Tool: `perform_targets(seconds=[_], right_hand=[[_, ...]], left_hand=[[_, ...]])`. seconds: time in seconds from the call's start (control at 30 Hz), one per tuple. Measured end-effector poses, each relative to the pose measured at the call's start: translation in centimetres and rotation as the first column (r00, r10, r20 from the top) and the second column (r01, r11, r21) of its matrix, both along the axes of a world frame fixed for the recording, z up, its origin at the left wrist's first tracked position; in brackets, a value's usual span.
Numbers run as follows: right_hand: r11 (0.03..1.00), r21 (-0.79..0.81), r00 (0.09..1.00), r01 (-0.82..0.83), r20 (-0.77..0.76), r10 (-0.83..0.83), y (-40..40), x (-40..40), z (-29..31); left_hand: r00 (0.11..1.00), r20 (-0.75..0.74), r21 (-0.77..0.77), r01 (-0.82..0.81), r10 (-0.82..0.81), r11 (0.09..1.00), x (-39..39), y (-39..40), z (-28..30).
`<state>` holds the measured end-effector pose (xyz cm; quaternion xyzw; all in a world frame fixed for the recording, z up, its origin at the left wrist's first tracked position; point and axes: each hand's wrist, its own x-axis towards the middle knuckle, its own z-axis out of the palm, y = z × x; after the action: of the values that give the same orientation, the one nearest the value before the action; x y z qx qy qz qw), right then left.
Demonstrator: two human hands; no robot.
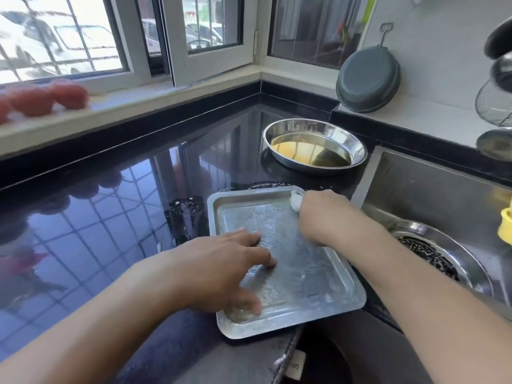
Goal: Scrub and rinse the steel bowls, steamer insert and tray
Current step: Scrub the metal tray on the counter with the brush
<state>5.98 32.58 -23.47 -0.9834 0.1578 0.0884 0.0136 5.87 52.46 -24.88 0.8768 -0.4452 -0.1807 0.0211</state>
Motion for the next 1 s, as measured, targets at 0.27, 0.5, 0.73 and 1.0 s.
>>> perform_targets(seconds=[0.27, 0.5, 0.73, 1.0], right_hand=[[0.945, 0.049, 0.945, -0.323, -0.038, 0.325, 2.2, 1.8, -1.5], [0.977, -0.163, 0.99, -0.135, -0.053, 0.128, -4.6, 1.4, 0.8], [0.89, -0.26, 0.915, -0.374, 0.057, 0.401, -1.1, 4.2, 0.9], [0.814, -0.072, 0.813, -0.576, 0.055, 0.58, 0.7, 5.4, -0.5]], left_hand=[[1.0, -0.017, -0.008, 0.008, -0.008, 1.0, -0.1, -0.2, -0.1], [0.998, -0.068, 0.0, -0.005, 0.005, 1.0, 0.1, 0.0, 0.1], [0.998, -0.069, -0.011, -0.008, 0.008, 1.0, 0.5, -0.2, 0.1], [0.995, -0.099, -0.005, -0.001, 0.0, 1.0, 0.3, -0.1, 0.4]])
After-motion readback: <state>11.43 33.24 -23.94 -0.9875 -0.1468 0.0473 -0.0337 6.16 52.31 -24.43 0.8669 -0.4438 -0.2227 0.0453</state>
